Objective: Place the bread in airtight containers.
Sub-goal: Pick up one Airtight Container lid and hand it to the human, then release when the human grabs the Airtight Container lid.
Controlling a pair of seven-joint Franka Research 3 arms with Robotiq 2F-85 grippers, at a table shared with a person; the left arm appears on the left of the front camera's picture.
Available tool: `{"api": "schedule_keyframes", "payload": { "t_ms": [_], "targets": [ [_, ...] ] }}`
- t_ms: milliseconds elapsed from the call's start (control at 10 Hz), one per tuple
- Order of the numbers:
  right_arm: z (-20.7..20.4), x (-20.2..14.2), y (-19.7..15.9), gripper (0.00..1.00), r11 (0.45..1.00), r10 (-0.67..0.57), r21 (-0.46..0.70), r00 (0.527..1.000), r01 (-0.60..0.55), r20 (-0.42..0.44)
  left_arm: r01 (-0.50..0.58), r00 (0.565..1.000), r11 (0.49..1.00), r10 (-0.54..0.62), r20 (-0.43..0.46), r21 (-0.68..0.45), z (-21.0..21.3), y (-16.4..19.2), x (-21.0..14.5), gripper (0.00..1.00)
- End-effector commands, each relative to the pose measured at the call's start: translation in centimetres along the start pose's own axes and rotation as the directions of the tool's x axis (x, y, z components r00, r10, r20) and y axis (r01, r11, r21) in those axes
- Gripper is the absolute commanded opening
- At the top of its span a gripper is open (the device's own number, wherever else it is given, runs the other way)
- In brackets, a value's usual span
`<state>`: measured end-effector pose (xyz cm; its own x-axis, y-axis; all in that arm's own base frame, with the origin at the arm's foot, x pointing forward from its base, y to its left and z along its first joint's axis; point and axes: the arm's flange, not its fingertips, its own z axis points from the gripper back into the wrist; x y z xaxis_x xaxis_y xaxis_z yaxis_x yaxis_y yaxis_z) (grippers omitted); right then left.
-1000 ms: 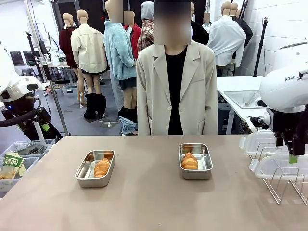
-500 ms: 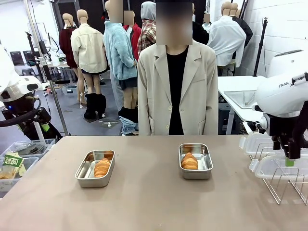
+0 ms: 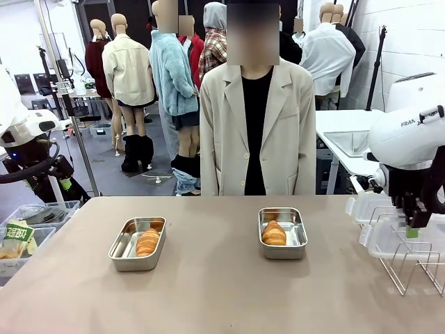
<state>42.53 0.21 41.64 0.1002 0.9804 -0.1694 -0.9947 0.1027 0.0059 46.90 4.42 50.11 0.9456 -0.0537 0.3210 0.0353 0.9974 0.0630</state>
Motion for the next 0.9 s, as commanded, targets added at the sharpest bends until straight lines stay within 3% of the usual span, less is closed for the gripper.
{"api": "schedule_keyframes", "payload": {
  "t_ms": [0,800],
  "targets": [
    [0.0,0.12,-0.41,0.0,1.0,-0.02,-0.016,0.999,0.02,-0.025,-0.015,1.0,1.0,0.015,0.002,0.008,0.13,-0.03,-0.06,1.0],
    [0.87,0.5,-0.14,0.0,0.999,-0.017,-0.032,0.998,0.015,-0.056,-0.015,1.0,1.0,0.015,0.002,0.008,0.13,-0.03,-0.06,1.0]
  ]
}}
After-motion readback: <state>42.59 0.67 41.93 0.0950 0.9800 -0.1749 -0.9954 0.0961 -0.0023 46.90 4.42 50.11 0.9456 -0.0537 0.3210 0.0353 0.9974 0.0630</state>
